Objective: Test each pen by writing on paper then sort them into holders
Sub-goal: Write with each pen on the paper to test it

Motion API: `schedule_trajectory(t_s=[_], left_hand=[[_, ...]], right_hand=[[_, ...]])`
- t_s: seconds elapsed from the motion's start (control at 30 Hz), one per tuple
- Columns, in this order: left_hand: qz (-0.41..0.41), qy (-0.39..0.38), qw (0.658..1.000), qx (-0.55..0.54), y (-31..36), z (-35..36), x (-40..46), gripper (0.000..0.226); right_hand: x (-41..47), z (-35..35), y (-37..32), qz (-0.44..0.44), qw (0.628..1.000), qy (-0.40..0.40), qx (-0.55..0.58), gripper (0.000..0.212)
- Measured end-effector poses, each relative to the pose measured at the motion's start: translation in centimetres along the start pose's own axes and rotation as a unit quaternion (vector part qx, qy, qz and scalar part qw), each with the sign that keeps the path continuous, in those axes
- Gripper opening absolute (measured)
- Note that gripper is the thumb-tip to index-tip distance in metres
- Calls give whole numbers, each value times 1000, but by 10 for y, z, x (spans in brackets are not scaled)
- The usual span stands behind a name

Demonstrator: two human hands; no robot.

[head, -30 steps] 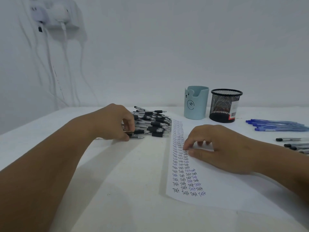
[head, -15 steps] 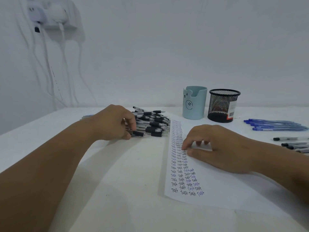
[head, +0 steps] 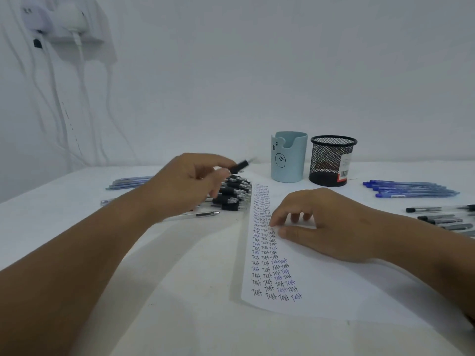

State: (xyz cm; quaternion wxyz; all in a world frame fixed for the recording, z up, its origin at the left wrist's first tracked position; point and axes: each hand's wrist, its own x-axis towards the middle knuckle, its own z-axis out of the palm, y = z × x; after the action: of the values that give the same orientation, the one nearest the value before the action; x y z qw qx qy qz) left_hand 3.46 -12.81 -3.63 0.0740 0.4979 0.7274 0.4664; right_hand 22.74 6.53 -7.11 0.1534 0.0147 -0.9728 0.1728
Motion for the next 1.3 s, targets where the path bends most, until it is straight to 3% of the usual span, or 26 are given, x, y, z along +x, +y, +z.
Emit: schedule_trajectory(t_s=[0.13, 0.23, 0.33, 0.47, 0.53, 0.63, 0.77, 0.87, 0.97, 1.13, 1.3], left_hand=[[-33, -9, 998, -57, 3, 12, -2, 17], [-49, -29, 993, -106, 3, 17, -4, 30], [-17, -74, 991, -106, 3, 26, -11, 30], [9, -115, 986, -119, 7, 37, -16, 25], [26, -125, 988, -82, 7, 31, -14, 34], [59, -126, 990, -9, 3, 1, -8, 31], [-9, -189, 955, 230, -9, -32, -3, 18], [-37, -221, 942, 250, -11, -33, -3, 11], [-6, -197, 953, 231, -10, -26, -1, 12], [68, -69, 977, 191, -18, -10, 3, 8], [162, -55, 949, 264, -20, 6, 5, 19]], right_hand=[[0, -1, -2, -14, 997, 71, 22, 19], [0, 0, -7, -34, 989, 140, 31, 33], [2, 4, -10, -10, 986, 163, -43, 46], [2, 6, -15, -17, 963, 188, -194, 22], [3, 3, -17, 10, 957, 170, -234, 23], [5, -5, -14, 79, 962, 159, -209, 25], [2, -5, -11, 106, 966, 177, -155, 22], [2, -4, -11, 107, 968, 181, -140, 20], [3, -3, -9, 105, 968, 187, -130, 18], [3, -2, -9, 104, 969, 193, -111, 14], [4, 1, -7, 105, 969, 201, -102, 15]])
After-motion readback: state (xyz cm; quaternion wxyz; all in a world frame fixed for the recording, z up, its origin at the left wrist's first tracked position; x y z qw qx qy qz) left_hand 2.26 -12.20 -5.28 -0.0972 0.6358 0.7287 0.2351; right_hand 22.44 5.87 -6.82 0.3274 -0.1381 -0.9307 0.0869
